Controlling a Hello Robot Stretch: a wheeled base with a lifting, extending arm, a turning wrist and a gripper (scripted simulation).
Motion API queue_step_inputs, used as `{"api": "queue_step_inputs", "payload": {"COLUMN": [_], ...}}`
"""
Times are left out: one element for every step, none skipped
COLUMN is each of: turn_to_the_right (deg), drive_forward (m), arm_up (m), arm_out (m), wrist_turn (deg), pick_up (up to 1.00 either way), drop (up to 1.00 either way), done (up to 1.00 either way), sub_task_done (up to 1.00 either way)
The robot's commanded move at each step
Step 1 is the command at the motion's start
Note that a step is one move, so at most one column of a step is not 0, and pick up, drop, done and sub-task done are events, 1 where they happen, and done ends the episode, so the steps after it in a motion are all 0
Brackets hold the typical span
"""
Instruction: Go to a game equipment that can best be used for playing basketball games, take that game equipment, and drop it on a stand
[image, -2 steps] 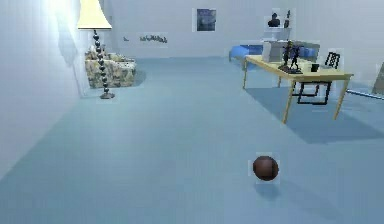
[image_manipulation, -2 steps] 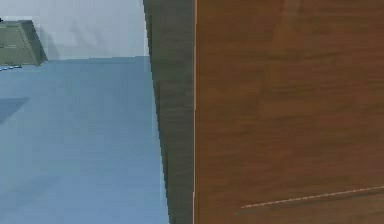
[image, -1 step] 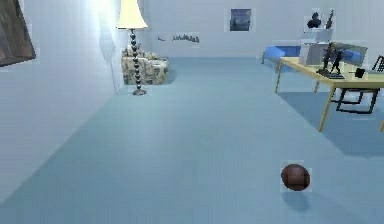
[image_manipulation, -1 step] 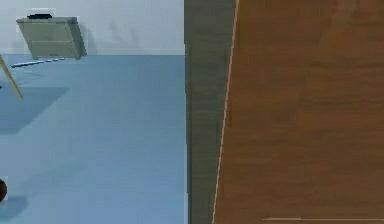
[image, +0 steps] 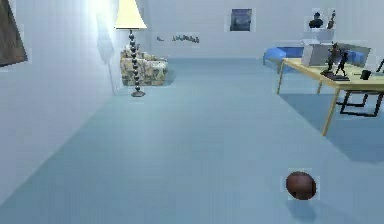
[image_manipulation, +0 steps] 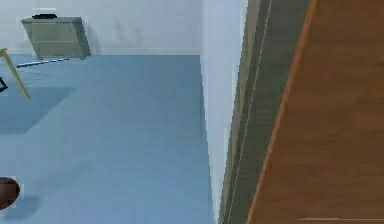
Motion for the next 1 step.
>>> {"api": "queue_step_inputs", "payload": {"turn_to_the_right": [39.0], "drive_forward": [0.00], "arm_up": [0.00], "arm_out": [0.00], "wrist_turn": [0.0], "pick_up": [0.00], "drop": [0.00], "done": [0.00], "sub_task_done": [0.00]}}
